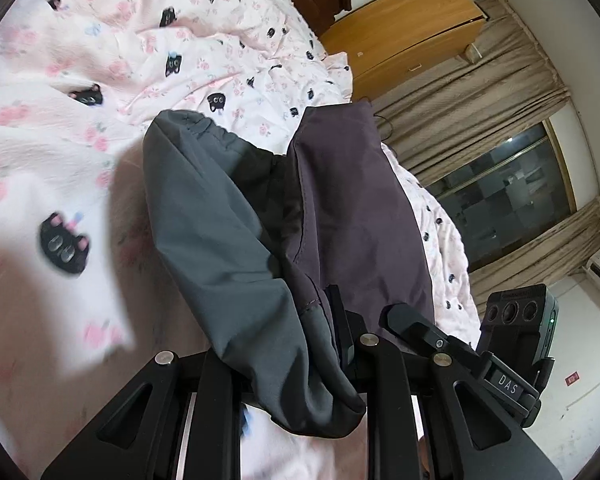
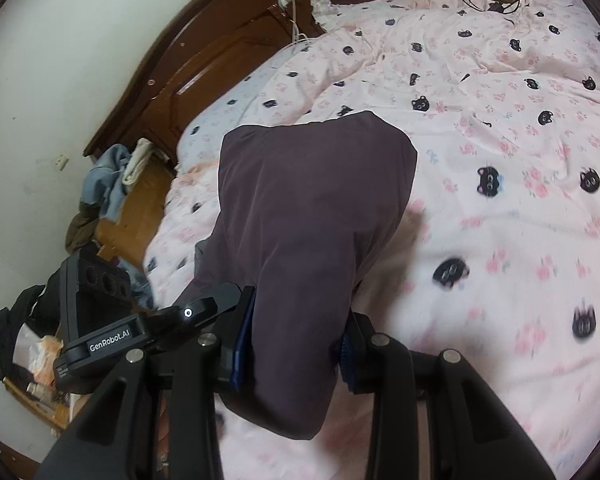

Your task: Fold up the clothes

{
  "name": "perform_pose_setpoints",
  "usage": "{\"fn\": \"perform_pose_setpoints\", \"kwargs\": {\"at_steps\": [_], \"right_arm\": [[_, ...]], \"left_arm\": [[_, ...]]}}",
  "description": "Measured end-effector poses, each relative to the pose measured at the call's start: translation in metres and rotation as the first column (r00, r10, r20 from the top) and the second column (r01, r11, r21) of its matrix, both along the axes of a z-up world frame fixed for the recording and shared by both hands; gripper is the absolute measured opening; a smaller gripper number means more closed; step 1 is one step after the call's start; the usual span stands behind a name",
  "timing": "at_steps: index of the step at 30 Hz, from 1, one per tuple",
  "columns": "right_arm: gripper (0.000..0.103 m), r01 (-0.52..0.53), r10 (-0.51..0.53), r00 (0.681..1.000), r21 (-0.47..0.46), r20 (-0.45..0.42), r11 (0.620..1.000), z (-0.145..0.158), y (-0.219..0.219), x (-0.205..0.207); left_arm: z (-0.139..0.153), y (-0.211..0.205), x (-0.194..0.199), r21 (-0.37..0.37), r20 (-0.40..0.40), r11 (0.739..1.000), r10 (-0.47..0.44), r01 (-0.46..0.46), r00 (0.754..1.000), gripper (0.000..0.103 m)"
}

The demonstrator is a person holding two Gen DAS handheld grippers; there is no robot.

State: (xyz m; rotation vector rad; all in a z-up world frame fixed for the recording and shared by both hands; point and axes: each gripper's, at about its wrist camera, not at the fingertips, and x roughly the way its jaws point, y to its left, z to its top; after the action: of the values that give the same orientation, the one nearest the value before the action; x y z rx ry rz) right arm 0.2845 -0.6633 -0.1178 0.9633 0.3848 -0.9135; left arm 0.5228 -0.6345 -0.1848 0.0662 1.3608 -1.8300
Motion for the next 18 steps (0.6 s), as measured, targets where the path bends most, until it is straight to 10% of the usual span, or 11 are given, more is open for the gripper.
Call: {"fn": "perform_pose_setpoints", "kwargs": {"at_steps": [6,18], "right_arm": [[0.038,0.006,0.000,0.996,0.072,-0.090,0.997,-0.044,-0.028,0.003],[0.061,0.054,-0.047,0.979,0.027,-0.198,0.998,-0.031,-0.012,-0.029]], "left_arm": [[-0.064,-0.019,0.000,0.081,-0.018,0.997,0.020,-0.018,1.000,0.021],[-0.038,0.017,0.012,-0.031,-0.029,0.998,0.056,-0.057,0.998,0.037]]}}
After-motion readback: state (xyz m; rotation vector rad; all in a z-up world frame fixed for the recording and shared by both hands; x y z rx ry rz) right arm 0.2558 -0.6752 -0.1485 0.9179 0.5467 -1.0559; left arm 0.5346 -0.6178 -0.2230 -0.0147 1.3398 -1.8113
